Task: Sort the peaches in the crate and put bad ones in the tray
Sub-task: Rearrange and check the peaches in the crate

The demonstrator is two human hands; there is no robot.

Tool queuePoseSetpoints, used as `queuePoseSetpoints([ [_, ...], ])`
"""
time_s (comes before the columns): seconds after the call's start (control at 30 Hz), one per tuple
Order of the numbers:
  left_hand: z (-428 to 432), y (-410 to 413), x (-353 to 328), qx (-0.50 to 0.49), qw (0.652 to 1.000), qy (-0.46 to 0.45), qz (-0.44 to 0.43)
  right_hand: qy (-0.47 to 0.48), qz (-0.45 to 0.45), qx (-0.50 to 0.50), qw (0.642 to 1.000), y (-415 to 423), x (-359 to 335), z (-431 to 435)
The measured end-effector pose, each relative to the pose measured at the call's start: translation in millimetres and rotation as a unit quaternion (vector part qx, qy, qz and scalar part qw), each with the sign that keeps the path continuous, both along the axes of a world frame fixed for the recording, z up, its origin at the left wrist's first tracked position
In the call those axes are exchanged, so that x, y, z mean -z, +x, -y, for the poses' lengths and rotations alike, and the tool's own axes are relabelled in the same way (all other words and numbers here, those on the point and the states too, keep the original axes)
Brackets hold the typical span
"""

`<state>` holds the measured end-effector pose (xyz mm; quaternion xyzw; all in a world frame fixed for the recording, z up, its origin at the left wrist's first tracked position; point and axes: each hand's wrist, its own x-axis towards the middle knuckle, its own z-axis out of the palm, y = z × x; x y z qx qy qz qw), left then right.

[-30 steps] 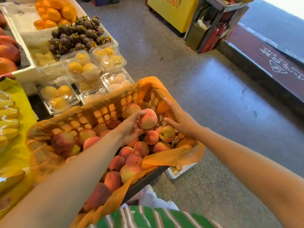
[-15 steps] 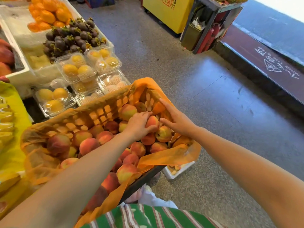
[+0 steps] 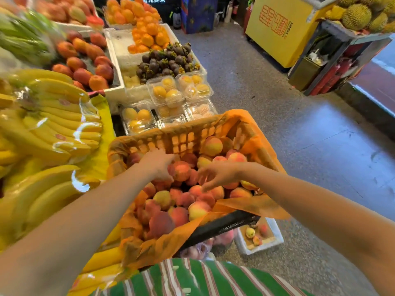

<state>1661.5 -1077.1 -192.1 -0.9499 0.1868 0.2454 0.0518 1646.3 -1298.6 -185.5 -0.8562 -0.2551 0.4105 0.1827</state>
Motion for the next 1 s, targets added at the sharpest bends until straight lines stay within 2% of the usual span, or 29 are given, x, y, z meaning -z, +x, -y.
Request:
queuePoseSetpoints([
  [0.07,-9.6,-5.3,7.4,-0.028,0.999,-0.026,-0.012,-0.038,-0.052,-0.032,0.997,-7.5,16.5,-12.8],
  [0.23,-12.4,-10.6,22.1,-0.043,0.996,-0.073,-0.005,-0.084,-0.105,-0.058,0.989,-17.5,24.3,-29.7],
  [0.4,-13.5,-7.2,30.6,-0.041,0.994,-0.097,0.007,-0.090,-0.046,-0.122,0.987,-26.5,30.9,-34.5],
  [0.47,-16.5,-2.4,30.2,-0.047,0.990,-0.131,-0.005,-0.059,-0.057,-0.088,0.993,-28.2,28.5,-29.3],
  [0.57,-21.2,3.7,23.4,-0.090,0.971,-0.219,-0.026,-0.005,-0.099,0.020,0.995,-23.2,11.6,-15.4],
  [0.6,-21.6,4.2,18.4,-0.140,0.949,-0.278,-0.054,0.023,-0.111,0.066,0.991,-20.9,4.4,-9.7],
  [0.67,-20.3,4.1,8.2,-0.260,0.857,-0.419,-0.151,0.105,-0.151,0.189,0.965,-16.4,-9.3,3.7],
  [0.77,-16.1,1.8,-5.1,-0.323,0.678,-0.577,-0.320,0.263,-0.287,0.352,0.851,-11.5,-25.5,20.8],
  [0.83,-10.2,-1.4,-10.5,-0.353,0.552,-0.646,-0.392,0.314,-0.344,0.420,0.779,-10.7,-33.3,25.1],
  [0.87,-6.2,-3.4,-13.4,-0.369,0.496,-0.668,-0.414,0.325,-0.351,0.445,0.757,-10.3,-35.5,26.9],
  [0.9,-1.9,-4.1,-14.8,-0.377,0.456,-0.685,-0.425,0.331,-0.348,0.459,0.747,-9.9,-37.2,28.8],
  [0.93,2.6,-4.9,-15.8,-0.382,0.432,-0.694,-0.431,0.336,-0.340,0.465,0.745,-9.7,-37.8,30.7],
  [1.0,10.6,-4.7,-17.6,-0.385,0.413,-0.702,-0.434,0.341,-0.329,0.462,0.749,-10.2,-38.5,34.8],
])
